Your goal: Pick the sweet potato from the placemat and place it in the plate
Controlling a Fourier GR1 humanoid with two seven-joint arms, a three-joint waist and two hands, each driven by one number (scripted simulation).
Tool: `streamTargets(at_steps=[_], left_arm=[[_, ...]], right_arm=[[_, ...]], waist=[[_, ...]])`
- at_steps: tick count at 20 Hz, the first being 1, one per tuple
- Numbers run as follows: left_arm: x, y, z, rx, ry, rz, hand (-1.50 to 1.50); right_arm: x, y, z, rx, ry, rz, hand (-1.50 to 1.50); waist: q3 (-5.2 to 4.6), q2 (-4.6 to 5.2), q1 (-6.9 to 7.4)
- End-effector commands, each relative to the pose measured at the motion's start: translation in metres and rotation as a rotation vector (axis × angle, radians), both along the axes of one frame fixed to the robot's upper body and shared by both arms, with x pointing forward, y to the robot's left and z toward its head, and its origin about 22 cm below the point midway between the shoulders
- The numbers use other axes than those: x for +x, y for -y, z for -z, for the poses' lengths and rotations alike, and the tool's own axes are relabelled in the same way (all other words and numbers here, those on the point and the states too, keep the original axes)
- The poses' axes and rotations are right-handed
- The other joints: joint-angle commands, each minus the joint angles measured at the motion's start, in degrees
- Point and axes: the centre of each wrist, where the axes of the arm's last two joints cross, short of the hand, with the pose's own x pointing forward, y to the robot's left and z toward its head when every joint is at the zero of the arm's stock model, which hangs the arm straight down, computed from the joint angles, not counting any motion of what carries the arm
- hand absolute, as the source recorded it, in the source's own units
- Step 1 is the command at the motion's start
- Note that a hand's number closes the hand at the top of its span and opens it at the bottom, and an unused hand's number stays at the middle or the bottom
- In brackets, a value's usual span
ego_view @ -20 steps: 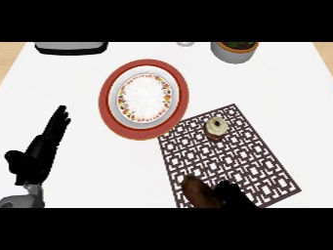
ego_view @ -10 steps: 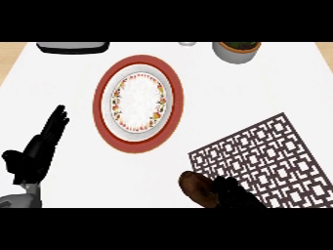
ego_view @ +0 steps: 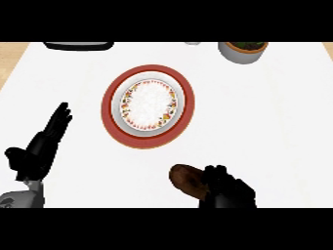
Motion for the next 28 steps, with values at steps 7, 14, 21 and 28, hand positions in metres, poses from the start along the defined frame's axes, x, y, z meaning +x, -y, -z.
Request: streamTargets(at_steps=[7, 14, 21, 28], left_arm=[[0.012, 0.018, -0.01, 0.0, 0.012, 0.067, 0.0], [0.019, 0.012, -0.004, -0.004, 0.011, 0.062, 0.0], [0.021, 0.027, -0.002, 0.003, 0.015, 0.082, 0.0], [0.023, 0.03, -0.007, -0.006, 0.017, 0.08, 0.0]], right_arm=[[0.088, -0.027, -0.057, 0.358, -0.041, 0.095, 1.5], [0.16, -0.041, -0.071, 0.405, -0.065, 0.11, 1.5], [0.195, -0.028, -0.061, 0.571, -0.007, 0.217, -1.5], [0.219, -0.022, -0.055, 0.697, -0.013, 0.27, -1.5]], waist=[[0.05, 0.62, 3.1], [-0.05, 0.98, 3.7], [0.03, 1.17, 4.16], [0.09, 0.89, 5.18]])
